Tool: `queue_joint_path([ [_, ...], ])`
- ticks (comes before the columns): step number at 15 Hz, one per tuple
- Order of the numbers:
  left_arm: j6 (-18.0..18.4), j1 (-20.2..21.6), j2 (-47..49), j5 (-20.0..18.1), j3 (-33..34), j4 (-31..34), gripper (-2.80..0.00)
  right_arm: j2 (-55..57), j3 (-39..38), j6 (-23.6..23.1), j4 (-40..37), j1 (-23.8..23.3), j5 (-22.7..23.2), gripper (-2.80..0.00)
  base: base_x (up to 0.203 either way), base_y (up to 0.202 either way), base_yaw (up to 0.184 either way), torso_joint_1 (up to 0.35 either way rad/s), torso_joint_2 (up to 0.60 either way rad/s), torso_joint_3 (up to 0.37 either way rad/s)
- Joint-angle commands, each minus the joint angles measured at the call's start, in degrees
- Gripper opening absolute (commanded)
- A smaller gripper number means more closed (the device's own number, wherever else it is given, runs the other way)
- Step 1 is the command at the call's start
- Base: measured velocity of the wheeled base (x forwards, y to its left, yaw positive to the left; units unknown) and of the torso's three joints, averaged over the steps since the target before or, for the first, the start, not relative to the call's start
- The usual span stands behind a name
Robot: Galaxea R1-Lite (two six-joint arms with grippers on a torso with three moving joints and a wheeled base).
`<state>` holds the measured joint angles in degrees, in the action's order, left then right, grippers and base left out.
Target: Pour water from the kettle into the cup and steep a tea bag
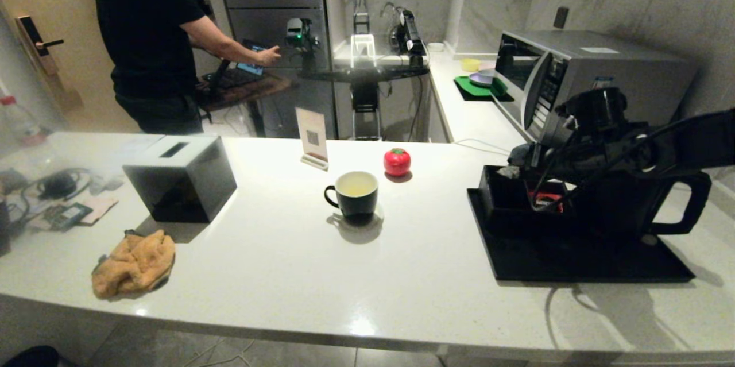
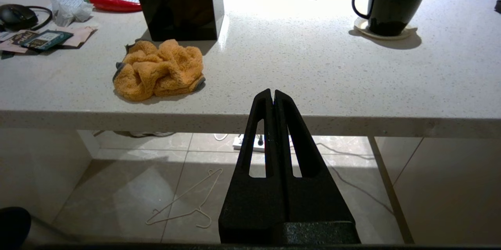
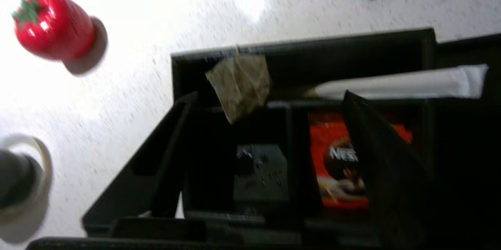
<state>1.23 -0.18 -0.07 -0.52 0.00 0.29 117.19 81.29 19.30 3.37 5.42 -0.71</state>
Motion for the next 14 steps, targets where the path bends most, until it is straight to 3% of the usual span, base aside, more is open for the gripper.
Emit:
queue_joint_path([
  [1, 0.0, 0.0, 0.1, 0.0, 0.0, 0.1, -2.80, 1.2, 0.0, 1.3, 1.6, 0.1, 0.0, 0.00, 0.000, 0.000, 0.000, 0.000, 0.00, 0.000],
  [5, 0.0, 0.0, 0.1, 0.0, 0.0, 0.1, -2.80, 2.5, 0.7, 1.8, 2.0, 0.2, 0.2, 0.00, 0.000, 0.000, 0.000, 0.000, 0.00, 0.000],
  [9, 0.0, -0.1, 0.1, 0.0, 0.0, 0.0, -2.80, 4.2, 4.4, 6.6, 2.0, 0.5, 0.2, 0.00, 0.000, 0.000, 0.000, 0.000, 0.00, 0.000],
  [14, 0.0, -0.1, 0.1, 0.0, 0.0, 0.0, -2.80, 5.3, 4.5, 6.6, 2.2, 1.1, 0.2, 0.00, 0.000, 0.000, 0.000, 0.000, 0.00, 0.000],
])
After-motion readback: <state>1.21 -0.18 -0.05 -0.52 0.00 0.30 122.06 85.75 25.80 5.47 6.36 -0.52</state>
